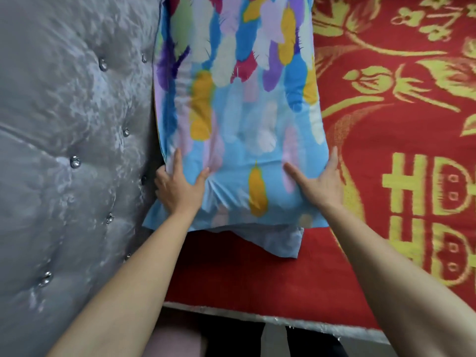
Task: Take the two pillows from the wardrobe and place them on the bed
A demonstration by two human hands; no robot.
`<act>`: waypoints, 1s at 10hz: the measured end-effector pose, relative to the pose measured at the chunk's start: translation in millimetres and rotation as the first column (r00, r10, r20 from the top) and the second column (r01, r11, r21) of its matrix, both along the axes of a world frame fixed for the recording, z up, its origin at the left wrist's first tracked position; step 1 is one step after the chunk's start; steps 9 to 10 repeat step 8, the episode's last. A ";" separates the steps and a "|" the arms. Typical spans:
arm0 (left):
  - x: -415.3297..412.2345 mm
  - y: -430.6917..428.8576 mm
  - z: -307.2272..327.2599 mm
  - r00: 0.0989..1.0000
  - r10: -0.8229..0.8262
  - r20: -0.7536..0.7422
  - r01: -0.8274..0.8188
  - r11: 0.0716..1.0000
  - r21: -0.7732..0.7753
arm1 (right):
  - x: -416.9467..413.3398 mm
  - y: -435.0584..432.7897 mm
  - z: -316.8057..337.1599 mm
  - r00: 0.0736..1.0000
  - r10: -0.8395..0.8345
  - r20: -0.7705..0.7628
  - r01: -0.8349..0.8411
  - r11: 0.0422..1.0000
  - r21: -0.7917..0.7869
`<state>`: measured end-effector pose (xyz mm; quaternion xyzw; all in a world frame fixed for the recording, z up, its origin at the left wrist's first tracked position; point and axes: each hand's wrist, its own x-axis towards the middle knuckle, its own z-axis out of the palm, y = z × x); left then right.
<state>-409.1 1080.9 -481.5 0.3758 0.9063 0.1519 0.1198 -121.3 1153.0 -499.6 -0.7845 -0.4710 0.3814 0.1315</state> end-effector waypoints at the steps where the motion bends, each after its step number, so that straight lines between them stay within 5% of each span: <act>1: 4.1 -10.0 -1.7 0.989 0.014 -0.149 0.003 0.993 0.116 | -12.0 -25.7 1.6 0.990 0.043 0.133 -0.065 0.984 0.166; 2: 11.8 -28.4 -15.3 0.968 -0.147 -0.201 0.159 0.986 0.045 | -10.5 -40.0 -5.7 0.966 0.226 0.125 -0.229 0.973 0.008; 4: -3.3 -32.5 -29.4 0.977 -0.191 -0.095 0.184 0.979 -0.083 | -16.2 -47.8 -9.0 0.959 0.195 0.207 -0.216 0.972 0.087; 6: -16.7 -35.1 -19.6 0.932 -0.357 -0.066 0.317 0.889 -0.331 | -10.1 -34.3 -9.6 0.829 0.519 0.208 -0.454 0.843 -0.289; 7: -7.7 -19.2 9.3 0.951 -0.308 0.023 0.293 0.876 -0.383 | -12.4 -24.9 11.2 0.798 0.526 0.294 -0.456 0.846 -0.276; 8: 0.7 -0.6 59.7 0.944 -0.329 0.029 0.321 0.895 -0.308 | -18.6 -18.1 52.5 0.754 0.517 0.405 -0.539 0.839 -0.068; 10: 0.7 -0.6 59.7 0.944 -0.329 0.029 0.321 0.895 -0.308 | -18.6 -18.1 52.5 0.754 0.517 0.405 -0.539 0.839 -0.068</act>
